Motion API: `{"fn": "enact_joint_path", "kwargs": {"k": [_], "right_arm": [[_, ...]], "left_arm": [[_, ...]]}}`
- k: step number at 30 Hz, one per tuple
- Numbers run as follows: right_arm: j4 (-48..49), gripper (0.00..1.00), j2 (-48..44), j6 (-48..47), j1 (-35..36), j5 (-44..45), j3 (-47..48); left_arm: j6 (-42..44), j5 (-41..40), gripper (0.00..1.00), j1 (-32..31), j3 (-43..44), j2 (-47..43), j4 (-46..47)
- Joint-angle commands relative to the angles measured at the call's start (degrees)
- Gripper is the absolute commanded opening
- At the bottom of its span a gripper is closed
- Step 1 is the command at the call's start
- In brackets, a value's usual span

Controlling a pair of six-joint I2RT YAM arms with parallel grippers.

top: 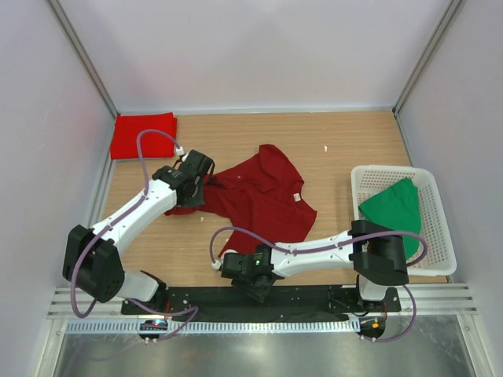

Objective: Fold and stack the t-shirts
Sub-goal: Flatten the tshirt out

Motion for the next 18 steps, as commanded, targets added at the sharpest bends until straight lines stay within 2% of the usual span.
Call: {"fn": "enact_joint_path", "kwargs": {"k": [1, 5, 6, 10, 11, 12, 18], "right_arm": [[0.29, 0.4, 0.69, -0.85, 0.36, 3.44, 0.69], [0.64, 0.33, 1.57, -0.86, 0.36, 4.5, 0.52], [0.99, 0.28, 1.57, -0.86, 0.36, 4.5, 0.61], [1.61, 0.19, 1.04, -0.07, 0.27, 4.32, 0.17], [1.61, 0.05, 0.69, 0.81, 0.27, 5.89, 0.17], [1.52, 0.01, 0.25, 0.81, 0.19, 7.12, 0.17], [-0.41, 0.01, -9.4, 7.66, -4.1, 17.4, -0.54]], "left_arm": [[-0.78, -0.89, 0.0, 0.3, -0.14, -2.35, -0.66], [-0.96, -0.98, 0.0, 0.3, -0.05, -2.79, -0.84], [-0.96, -0.8, 0.0, 0.3, 0.12, -2.88, -1.01], [-1.05, -1.15, 0.0, 0.47, 0.74, -2.88, -1.8], [-1.05, -1.24, 0.0, 0.56, 1.17, -2.88, -1.89], [-1.05, -1.24, 0.0, 0.56, 1.35, -2.97, -1.98], [-1.92, -0.28, 0.0, 2.14, 4.95, -4.63, -4.0]]}}
